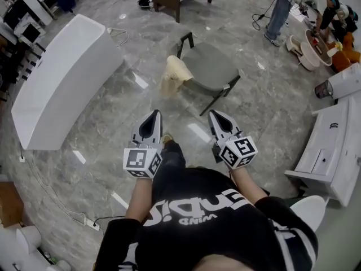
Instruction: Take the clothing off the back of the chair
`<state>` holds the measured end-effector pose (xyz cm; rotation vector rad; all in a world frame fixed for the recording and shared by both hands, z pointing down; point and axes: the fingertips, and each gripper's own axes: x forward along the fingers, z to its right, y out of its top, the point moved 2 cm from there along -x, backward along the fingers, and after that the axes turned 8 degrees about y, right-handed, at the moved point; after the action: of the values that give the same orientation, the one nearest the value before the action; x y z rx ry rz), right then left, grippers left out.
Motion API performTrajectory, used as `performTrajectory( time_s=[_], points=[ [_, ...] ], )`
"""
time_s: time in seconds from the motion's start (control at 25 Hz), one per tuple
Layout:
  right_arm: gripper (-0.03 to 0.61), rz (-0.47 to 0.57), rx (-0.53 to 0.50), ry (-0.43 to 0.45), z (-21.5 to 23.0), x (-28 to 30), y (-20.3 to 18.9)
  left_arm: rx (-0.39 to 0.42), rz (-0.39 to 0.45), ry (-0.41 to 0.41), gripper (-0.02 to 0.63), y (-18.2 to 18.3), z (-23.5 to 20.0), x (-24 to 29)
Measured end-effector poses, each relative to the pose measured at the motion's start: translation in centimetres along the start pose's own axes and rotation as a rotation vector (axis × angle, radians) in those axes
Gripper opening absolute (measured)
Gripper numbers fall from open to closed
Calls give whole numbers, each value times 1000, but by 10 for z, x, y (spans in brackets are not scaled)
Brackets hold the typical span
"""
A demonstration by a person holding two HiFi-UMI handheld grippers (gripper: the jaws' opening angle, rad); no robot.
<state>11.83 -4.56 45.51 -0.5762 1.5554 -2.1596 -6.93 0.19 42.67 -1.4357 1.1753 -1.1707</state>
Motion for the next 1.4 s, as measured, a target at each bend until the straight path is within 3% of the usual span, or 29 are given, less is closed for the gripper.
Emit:
performTrajectory(
  time_s=[0.72,1.04,1.4],
  points=[
    [14,30,-13,-124,28,142,51,24,-29,-150,15,43,-110,127],
    [14,41,-11,-151,41,158,57,28,-18,-192,15,48,-114,150],
    [14,42,1,-112,59,176,68,31,8,-205,17,57,-113,166]
  ],
)
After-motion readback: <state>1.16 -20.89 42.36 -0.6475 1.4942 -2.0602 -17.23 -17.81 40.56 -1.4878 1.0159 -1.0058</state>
